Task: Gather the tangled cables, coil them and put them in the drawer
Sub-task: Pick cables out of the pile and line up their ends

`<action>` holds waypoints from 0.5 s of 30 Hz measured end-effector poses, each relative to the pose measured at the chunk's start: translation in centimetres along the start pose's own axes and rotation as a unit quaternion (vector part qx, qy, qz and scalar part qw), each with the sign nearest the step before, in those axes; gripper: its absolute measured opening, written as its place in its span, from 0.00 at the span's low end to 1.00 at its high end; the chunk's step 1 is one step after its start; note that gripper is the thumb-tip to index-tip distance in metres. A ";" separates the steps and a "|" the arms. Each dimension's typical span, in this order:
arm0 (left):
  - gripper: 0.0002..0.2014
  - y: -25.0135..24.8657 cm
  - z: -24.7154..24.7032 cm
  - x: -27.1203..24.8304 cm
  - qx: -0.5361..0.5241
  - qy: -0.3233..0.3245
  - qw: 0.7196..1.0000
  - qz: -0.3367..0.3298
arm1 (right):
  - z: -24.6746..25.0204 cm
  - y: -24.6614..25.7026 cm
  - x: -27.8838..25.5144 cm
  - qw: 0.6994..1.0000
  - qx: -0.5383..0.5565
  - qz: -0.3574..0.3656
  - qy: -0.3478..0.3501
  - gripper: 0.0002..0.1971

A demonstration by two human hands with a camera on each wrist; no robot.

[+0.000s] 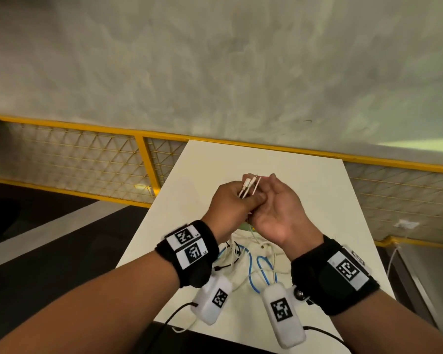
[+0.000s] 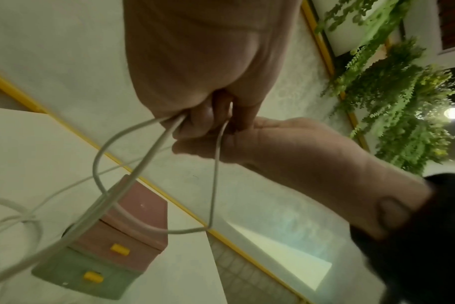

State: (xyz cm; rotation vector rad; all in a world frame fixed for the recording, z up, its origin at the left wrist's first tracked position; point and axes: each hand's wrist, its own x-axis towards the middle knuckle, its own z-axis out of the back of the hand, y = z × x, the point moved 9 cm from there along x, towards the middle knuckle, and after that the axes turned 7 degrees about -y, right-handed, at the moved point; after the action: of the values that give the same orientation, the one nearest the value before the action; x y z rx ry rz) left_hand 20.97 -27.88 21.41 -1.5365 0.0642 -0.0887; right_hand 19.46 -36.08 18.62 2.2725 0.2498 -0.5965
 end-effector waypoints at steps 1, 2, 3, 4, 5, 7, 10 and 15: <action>0.04 0.2 0.1 -0.2 -0.002 0.001 1.000 -0.003 | 0.0 -0.3 0.0 1.000 -0.017 -0.011 0.003 0.24; 0.02 0.4 0.5 -0.6 0.002 0.005 1.000 -0.003 | -0.1 -0.5 0.1 0.999 -0.033 -0.022 0.003 0.21; 0.01 0.8 0.8 -1.0 -0.003 0.018 1.000 0.004 | 0.0 -0.6 0.3 0.999 -0.041 -0.034 0.003 0.18; 0.03 1.4 1.0 -1.8 0.006 0.046 0.999 0.017 | 0.3 -0.6 0.6 0.998 -0.037 -0.045 -0.002 0.15; 0.06 2.1 1.1 -2.9 0.025 0.082 0.996 0.030 | 0.7 -0.3 0.9 0.998 -0.028 -0.052 -0.008 0.13; 0.09 4.0 1.9 -5.5 0.104 0.159 0.981 0.047 | 1.9 0.2 1.5 0.998 -0.008 -0.063 -0.028 0.14; 0.07 7.5 5.0 -9.1 0.199 0.260 0.941 0.090 | 3.7 -0.3 1.9 0.995 0.017 -0.076 -0.055 0.17; 0.12 6.4 9.1 -9.5 0.240 0.221 0.941 0.087 | 4.8 -1.5 2.4 0.996 0.022 -0.058 -0.070 0.16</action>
State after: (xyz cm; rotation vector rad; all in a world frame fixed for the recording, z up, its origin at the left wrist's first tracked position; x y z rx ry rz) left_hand 12.51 -17.72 15.17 -0.9940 0.5014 -0.2866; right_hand 19.39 -38.53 13.57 2.2585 0.3030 -0.8246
